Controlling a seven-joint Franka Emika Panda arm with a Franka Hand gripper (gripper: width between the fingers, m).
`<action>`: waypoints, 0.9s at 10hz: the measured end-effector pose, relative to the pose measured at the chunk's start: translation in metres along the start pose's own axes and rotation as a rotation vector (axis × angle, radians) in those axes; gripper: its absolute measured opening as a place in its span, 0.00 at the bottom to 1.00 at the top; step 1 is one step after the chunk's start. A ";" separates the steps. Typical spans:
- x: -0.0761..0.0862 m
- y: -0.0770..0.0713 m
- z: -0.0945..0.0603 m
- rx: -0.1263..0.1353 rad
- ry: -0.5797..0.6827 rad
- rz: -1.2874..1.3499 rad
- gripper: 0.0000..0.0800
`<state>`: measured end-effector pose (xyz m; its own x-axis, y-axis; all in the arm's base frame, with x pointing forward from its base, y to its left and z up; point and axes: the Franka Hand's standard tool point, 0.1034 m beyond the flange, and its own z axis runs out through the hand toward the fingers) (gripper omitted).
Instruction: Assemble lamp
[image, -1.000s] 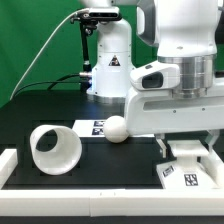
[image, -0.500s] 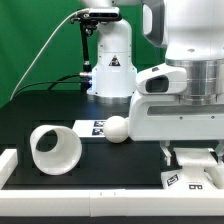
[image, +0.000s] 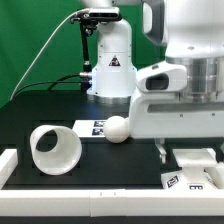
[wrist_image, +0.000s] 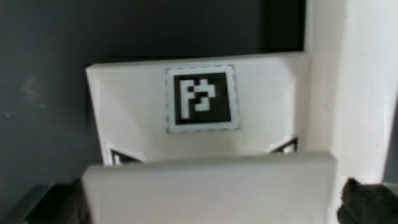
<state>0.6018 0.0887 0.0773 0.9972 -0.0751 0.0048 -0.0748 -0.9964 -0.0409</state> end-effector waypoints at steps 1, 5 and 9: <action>-0.016 0.008 -0.020 0.004 -0.027 0.027 0.87; -0.031 0.016 -0.030 0.001 -0.071 0.067 0.87; -0.057 0.026 -0.022 0.010 -0.050 0.142 0.87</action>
Offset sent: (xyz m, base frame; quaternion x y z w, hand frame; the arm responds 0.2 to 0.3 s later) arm 0.0000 0.0000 0.0000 0.0000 0.0000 0.0000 1.0000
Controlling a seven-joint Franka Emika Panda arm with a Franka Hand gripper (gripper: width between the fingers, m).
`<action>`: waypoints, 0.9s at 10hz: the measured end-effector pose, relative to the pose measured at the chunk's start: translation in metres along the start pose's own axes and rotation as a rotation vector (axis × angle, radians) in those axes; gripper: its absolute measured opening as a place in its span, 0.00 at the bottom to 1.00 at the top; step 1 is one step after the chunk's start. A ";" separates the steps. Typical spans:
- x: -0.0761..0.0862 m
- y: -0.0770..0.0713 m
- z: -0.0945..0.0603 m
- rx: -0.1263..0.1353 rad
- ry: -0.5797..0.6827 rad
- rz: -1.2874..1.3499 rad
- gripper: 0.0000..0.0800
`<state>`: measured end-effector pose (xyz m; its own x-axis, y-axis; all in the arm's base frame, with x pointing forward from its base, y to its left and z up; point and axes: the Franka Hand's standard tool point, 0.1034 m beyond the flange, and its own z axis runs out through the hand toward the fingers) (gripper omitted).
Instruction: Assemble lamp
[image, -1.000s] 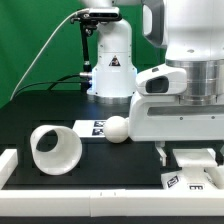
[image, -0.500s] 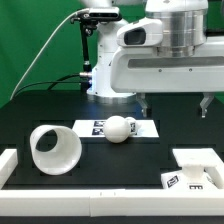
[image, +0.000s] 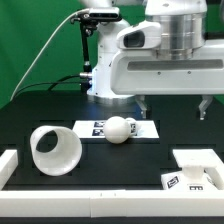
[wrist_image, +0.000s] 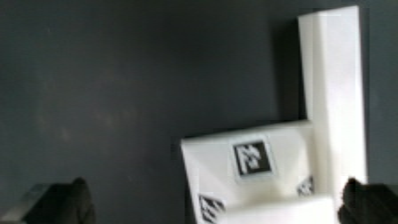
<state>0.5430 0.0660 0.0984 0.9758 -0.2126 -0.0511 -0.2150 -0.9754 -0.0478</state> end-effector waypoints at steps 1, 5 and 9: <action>-0.026 0.019 0.009 0.013 -0.016 0.061 0.87; -0.038 0.033 0.011 0.038 -0.013 0.101 0.87; -0.065 0.067 0.017 0.061 -0.053 0.201 0.87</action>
Offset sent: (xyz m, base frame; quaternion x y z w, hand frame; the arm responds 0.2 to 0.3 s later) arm 0.0000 0.0000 0.0000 0.0000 0.0000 0.0000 1.0000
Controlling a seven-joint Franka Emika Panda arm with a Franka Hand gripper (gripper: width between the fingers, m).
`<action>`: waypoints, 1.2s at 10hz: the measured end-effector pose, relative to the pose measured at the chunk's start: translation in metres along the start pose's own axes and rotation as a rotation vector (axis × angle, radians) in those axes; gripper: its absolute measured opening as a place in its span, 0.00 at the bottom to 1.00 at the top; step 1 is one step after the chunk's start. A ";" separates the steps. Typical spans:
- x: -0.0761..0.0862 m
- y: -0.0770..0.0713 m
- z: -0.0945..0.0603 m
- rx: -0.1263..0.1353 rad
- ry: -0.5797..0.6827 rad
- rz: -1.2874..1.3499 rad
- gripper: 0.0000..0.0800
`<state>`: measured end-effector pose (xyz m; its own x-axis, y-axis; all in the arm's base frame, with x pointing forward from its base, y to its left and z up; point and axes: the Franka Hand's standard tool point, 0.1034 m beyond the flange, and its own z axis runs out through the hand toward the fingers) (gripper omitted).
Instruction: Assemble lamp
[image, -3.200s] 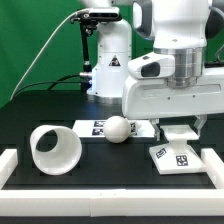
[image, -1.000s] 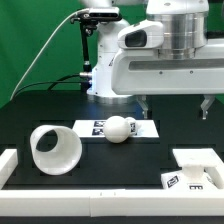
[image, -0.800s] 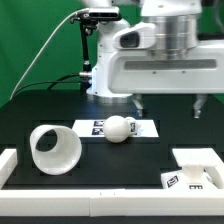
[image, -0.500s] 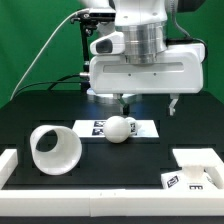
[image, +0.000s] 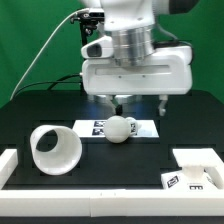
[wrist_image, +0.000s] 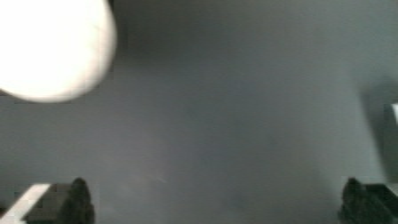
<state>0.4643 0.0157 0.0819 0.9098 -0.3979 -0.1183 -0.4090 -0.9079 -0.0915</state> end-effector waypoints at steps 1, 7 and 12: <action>-0.002 0.008 -0.003 0.008 -0.004 0.030 0.87; -0.006 0.040 0.005 0.026 -0.027 0.124 0.87; -0.029 0.055 0.045 -0.013 -0.007 0.118 0.87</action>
Offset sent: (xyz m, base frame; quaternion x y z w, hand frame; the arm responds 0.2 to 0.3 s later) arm 0.0000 0.0000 0.0000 0.0000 0.0000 0.0000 1.0000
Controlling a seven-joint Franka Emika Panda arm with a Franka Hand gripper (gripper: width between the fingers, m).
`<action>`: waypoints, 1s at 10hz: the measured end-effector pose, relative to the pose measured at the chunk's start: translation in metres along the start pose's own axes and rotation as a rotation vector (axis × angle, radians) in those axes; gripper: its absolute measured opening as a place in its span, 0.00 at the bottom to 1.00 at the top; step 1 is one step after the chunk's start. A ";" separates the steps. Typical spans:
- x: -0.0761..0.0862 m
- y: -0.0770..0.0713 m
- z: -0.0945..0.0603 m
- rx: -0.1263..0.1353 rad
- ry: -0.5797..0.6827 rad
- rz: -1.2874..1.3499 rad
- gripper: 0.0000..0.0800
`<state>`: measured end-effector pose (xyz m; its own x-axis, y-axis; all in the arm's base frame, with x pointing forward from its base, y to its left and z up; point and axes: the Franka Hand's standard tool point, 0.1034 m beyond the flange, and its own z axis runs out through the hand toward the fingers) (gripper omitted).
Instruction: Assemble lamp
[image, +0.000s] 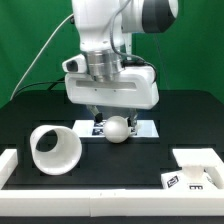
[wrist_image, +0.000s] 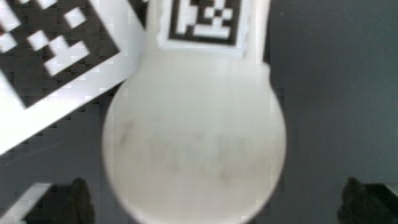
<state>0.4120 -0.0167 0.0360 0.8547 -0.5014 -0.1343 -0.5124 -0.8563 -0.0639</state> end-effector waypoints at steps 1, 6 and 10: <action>0.000 0.002 0.003 -0.004 -0.001 0.001 0.87; 0.000 0.002 0.008 -0.010 0.005 -0.004 0.69; -0.001 -0.001 0.008 -0.012 0.005 -0.015 0.69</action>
Offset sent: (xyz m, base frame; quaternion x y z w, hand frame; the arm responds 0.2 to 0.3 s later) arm 0.0000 0.0000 0.0000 0.0000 0.0000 0.0000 1.0000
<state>0.4106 -0.0143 0.0283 0.8628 -0.4890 -0.1285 -0.4984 -0.8653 -0.0540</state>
